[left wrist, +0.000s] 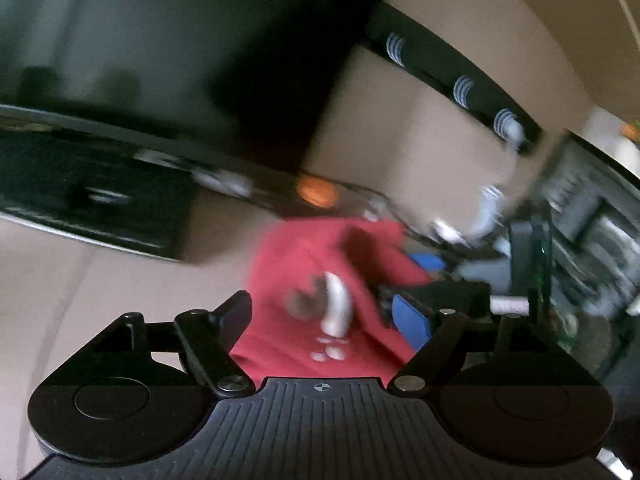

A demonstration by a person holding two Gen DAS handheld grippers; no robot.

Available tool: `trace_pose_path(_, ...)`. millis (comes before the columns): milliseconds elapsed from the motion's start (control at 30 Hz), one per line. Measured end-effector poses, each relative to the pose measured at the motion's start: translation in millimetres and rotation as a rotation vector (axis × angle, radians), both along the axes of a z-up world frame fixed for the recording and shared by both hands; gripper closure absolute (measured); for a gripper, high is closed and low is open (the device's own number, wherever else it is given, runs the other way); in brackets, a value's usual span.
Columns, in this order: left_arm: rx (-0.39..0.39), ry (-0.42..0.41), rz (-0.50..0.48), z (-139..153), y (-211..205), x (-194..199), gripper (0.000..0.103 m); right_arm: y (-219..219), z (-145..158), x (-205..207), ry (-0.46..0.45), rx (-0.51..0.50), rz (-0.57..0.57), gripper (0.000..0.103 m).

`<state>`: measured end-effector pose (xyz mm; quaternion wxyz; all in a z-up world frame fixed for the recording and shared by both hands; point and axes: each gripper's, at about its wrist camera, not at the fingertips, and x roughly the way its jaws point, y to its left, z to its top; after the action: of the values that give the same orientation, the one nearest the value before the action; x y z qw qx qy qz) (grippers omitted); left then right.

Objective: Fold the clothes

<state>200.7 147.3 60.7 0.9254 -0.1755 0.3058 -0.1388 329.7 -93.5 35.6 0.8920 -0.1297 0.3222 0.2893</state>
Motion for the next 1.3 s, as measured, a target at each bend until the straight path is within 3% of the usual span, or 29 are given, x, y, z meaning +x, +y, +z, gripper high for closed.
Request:
trace_pose_path(100, 0.075, 0.019, -0.102, -12, -27, 2, 0.021, -22, 18, -13, -0.026, 0.05, -0.049, 0.011)
trace_pose_path(233, 0.124, -0.041, -0.114, -5, -37, -3, 0.023, -48, 35, -41, -0.065, 0.099, -0.116, 0.012)
trace_pose_path(400, 0.118, -0.134, -0.103, 13, -37, 1, 0.01, -66, 19, -64, 0.063, 0.218, -0.174, 0.022)
trace_pose_path(467, 0.104, -0.136, -0.09, 13, -40, 15, 0.01, -57, -2, -69, 0.091, 0.158, -0.164, 0.023)
trace_pose_path(567, 0.066, -0.055, -0.108, -9, -44, 50, 0.01, -39, -39, -73, 0.12, 0.039, -0.143, 0.02)
trace_pose_path(600, 0.062, -0.002, -0.105, -21, -45, 63, 0.01, -41, -44, -72, 0.129, 0.044, -0.149, 0.014)
trace_pose_path(667, 0.05, 0.102, -0.1, -43, -46, 84, 0.012, -48, -39, -73, 0.131, 0.063, -0.16, 0.013)
trace_pose_path(733, 0.031, 0.136, -0.094, -55, -44, 90, 0.011, -55, -35, -73, 0.134, 0.083, -0.171, 0.013)
trace_pose_path(867, 0.054, 0.073, -0.125, -31, -37, 69, 0.01, -72, -21, -97, 0.111, 0.076, -0.173, 0.013)
trace_pose_path(1033, 0.202, -0.034, -0.324, -11, -37, 7, 0.008, -87, -13, -132, 0.111, 0.073, -0.189, 0.013)
trace_pose_path(1200, 0.36, 0.009, -0.455, -39, -50, -31, 0.008, -83, -8, -151, 0.113, 0.085, -0.182, 0.013)
trace_pose_path(1300, 0.374, 0.067, -0.459, -59, -54, -35, 0.008, -71, -15, -155, 0.112, 0.073, -0.169, 0.012)
